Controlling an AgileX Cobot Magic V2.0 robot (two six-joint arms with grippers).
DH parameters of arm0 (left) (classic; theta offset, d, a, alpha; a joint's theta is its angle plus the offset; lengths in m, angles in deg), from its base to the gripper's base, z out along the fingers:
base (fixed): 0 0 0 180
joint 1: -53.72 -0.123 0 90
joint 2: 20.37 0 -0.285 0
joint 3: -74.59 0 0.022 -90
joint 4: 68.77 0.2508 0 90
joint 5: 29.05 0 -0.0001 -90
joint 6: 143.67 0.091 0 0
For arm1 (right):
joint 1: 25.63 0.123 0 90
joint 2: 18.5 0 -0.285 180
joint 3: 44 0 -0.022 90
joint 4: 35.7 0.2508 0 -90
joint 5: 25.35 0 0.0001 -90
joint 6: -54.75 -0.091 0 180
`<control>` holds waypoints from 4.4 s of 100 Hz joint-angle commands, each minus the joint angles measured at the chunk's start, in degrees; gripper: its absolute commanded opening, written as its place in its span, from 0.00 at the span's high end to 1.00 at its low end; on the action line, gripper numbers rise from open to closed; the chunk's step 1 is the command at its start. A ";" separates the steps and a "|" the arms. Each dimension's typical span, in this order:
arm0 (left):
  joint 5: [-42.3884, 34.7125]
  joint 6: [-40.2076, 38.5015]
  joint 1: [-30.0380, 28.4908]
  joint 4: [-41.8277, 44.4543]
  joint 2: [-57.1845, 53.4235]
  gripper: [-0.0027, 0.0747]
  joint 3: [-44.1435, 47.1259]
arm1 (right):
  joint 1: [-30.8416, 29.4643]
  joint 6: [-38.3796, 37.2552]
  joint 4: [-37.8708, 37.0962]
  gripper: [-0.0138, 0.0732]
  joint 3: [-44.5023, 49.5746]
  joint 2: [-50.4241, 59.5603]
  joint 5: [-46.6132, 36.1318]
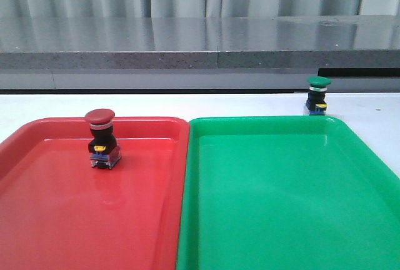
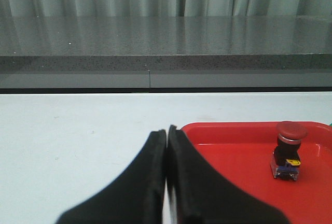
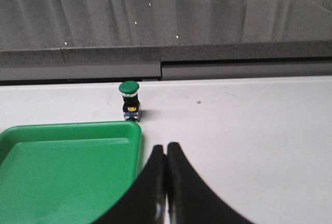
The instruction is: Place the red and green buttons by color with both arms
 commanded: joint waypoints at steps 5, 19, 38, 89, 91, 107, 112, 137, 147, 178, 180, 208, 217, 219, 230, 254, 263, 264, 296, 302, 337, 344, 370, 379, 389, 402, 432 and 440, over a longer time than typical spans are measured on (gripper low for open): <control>-4.18 -0.46 -0.13 -0.27 -1.90 0.99 1.37 | -0.19 1.49 -0.39 0.92 -9.70 -12.40 -2.83; -4.18 -0.46 -0.13 -0.27 -1.90 0.99 1.37 | -0.19 1.77 -0.66 0.92 -18.29 -26.29 -2.84; -4.18 -0.46 -0.13 -0.27 -1.90 0.99 1.37 | -0.13 1.77 0.11 0.92 -27.37 -41.42 -5.13; -4.18 -0.46 -0.13 -0.27 -1.90 0.99 1.37 | 1.80 1.77 -6.01 0.92 -30.98 -63.70 -27.61; -4.18 -0.46 -0.13 -0.27 -1.90 0.99 1.37 | 2.12 1.77 -6.42 0.92 -30.98 -64.29 -27.95; -4.18 -0.46 -0.13 -0.27 -1.90 0.99 1.37 | 4.08 1.77 -6.65 0.84 -30.98 -68.19 -30.19; -4.18 -0.46 -0.13 -0.27 -1.90 0.99 1.37 | 4.56 1.77 -6.65 0.76 -30.98 -69.15 -30.89; -4.18 -0.46 -0.13 -0.27 -1.90 0.99 1.37 | 5.32 1.72 -6.45 0.18 -30.98 -73.00 -35.49; -4.18 -0.46 -0.13 -0.27 -1.90 0.99 1.37 | 5.32 1.72 -6.20 0.16 -30.98 -74.80 -36.51; -4.18 -0.46 -0.13 -0.27 -1.90 0.99 1.37 | 5.32 1.72 -6.01 0.16 -34.53 -80.73 -37.20; -4.18 -0.46 -0.13 -0.27 -1.90 0.99 1.37 | 5.32 1.72 -5.86 0.16 -34.99 -81.05 -37.06; -4.18 -0.46 -0.13 -0.27 -1.90 0.99 1.37 | 5.32 1.72 -5.42 0.16 -41.38 -85.99 -34.71; -4.18 -0.46 -0.13 -0.27 -1.90 0.99 1.37 | 5.32 1.72 -5.36 0.16 -43.49 -87.65 -33.72; -4.18 -0.46 -0.13 -0.27 -1.90 0.99 1.37 | 5.32 1.72 -5.36 0.16 -44.07 -88.16 -33.46; -4.18 -0.46 -0.13 -0.27 -1.90 0.99 1.37 | 5.32 1.72 -5.36 0.16 -47.27 -90.31 -30.90; -4.18 -0.46 -0.13 -0.27 -1.90 0.99 1.37 | 5.32 1.72 -5.36 0.16 -52.07 -94.32 -27.80; -4.18 -0.46 -0.13 -0.27 -1.90 0.99 1.37 | 5.32 1.72 -5.36 0.16 -52.61 -95.17 -27.47; -4.18 -0.46 -0.13 -0.27 -1.90 0.99 1.37 | 5.32 1.72 -5.36 0.16 -52.75 -95.24 -27.42; -4.18 -0.46 -0.13 -0.27 -1.90 0.99 1.37 | 5.26 1.72 -5.36 0.39 -52.84 -95.49 -27.37; -4.18 -0.46 -0.13 -0.27 -1.90 0.99 1.37 | 5.26 1.72 -5.36 0.45 -52.84 -95.49 -27.36; -4.18 -0.46 -0.13 -0.27 -1.90 0.99 1.37 | 5.26 1.77 -5.36 0.55 -52.84 -94.93 -27.36; -4.18 -0.46 -0.13 -0.27 -1.90 0.99 1.37 | 5.26 1.77 -5.36 0.55 -52.89 -93.99 -27.31; -4.18 -0.46 -0.13 -0.27 -1.90 0.99 1.37 | 5.64 1.77 -5.36 0.55 -52.95 -87.18 -22.91; -4.18 -0.46 -0.13 -0.27 -1.90 0.99 1.37 | 6.26 1.77 -5.36 0.55 -52.95 -84.65 -19.74; -4.18 -0.46 -0.13 -0.27 -1.90 0.99 1.37 | 7.69 1.77 -5.36 0.55 -52.95 -82.54 -16.50; -4.18 -0.46 -0.13 -0.27 -1.90 0.99 1.37 | 10.68 1.77 -5.36 0.55 -52.95 -81.14 -13.02; -4.18 -0.46 -0.13 -0.27 -1.90 0.99 1.37 | 17.69 -1.11 -5.13 0.55 -52.95 -81.01 -10.26; -4.18 -0.46 -0.13 -0.27 -1.90 0.99 1.37 | 18.36 -3.48 -5.13 0.55 -52.95 -81.01 -9.12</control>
